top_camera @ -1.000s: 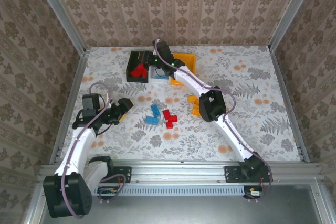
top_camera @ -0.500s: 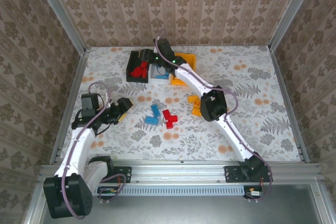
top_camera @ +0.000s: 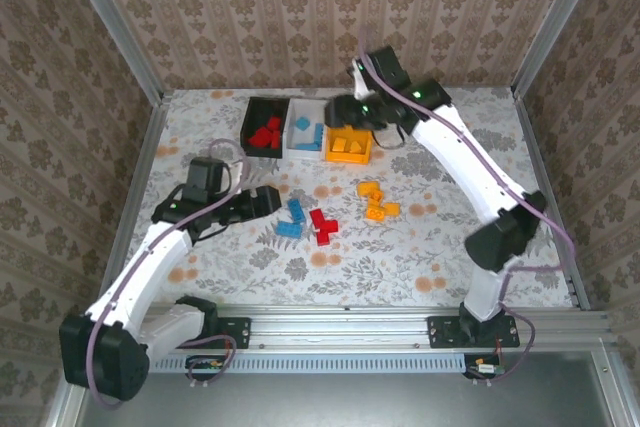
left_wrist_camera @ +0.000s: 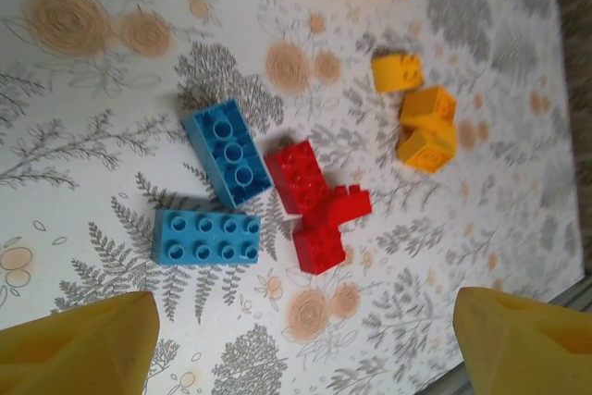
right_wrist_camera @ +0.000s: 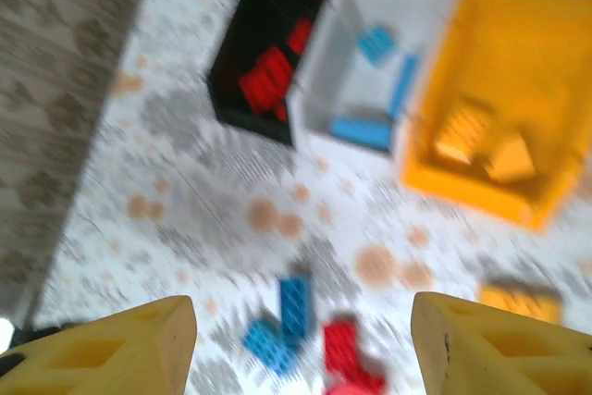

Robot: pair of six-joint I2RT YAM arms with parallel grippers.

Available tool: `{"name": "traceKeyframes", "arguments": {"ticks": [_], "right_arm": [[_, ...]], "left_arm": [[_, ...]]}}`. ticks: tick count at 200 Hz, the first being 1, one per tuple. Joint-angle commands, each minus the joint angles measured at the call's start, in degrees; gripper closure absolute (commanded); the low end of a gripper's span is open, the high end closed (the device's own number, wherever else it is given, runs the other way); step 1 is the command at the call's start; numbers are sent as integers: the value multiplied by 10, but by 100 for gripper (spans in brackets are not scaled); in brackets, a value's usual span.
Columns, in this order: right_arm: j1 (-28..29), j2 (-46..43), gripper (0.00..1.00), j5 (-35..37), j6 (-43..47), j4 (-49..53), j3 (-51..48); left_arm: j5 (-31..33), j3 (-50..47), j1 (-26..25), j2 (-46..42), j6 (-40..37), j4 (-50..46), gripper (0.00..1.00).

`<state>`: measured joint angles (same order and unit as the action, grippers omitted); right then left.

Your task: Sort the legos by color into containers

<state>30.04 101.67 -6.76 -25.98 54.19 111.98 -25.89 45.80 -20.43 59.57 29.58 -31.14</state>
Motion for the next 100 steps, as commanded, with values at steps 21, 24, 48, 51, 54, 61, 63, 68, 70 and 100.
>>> {"name": "traceKeyframes", "arguments": {"ticks": [21,24,48,51,54,61,63,68,70,100], "right_arm": [[-25,-108,34,53,17,44,-238],[-28,-114,34,51,15,41,-250],[-44,-136,32,48,4,18,-325],[-45,-135,31,48,4,14,-332],[-45,-135,31,47,2,9,-337],[-47,-132,30,44,-1,-1,-347],[-47,-130,29,44,-2,-4,-350],[-48,-126,29,43,-3,-11,-354],[-48,-125,29,44,-4,-14,-355],[-54,-70,27,41,-17,-44,-348]], "left_arm": [[73,46,-85,60,-51,-21,14],[75,48,-90,64,-51,-20,14],[86,60,-125,102,-54,-5,12],[87,62,-129,107,-54,-2,12],[88,63,-133,113,-55,-1,12],[91,69,-142,127,-55,2,12],[92,71,-145,130,-56,3,12],[94,75,-151,139,-55,5,11],[95,76,-153,143,-56,6,11],[100,74,-165,165,-41,28,10]]}}
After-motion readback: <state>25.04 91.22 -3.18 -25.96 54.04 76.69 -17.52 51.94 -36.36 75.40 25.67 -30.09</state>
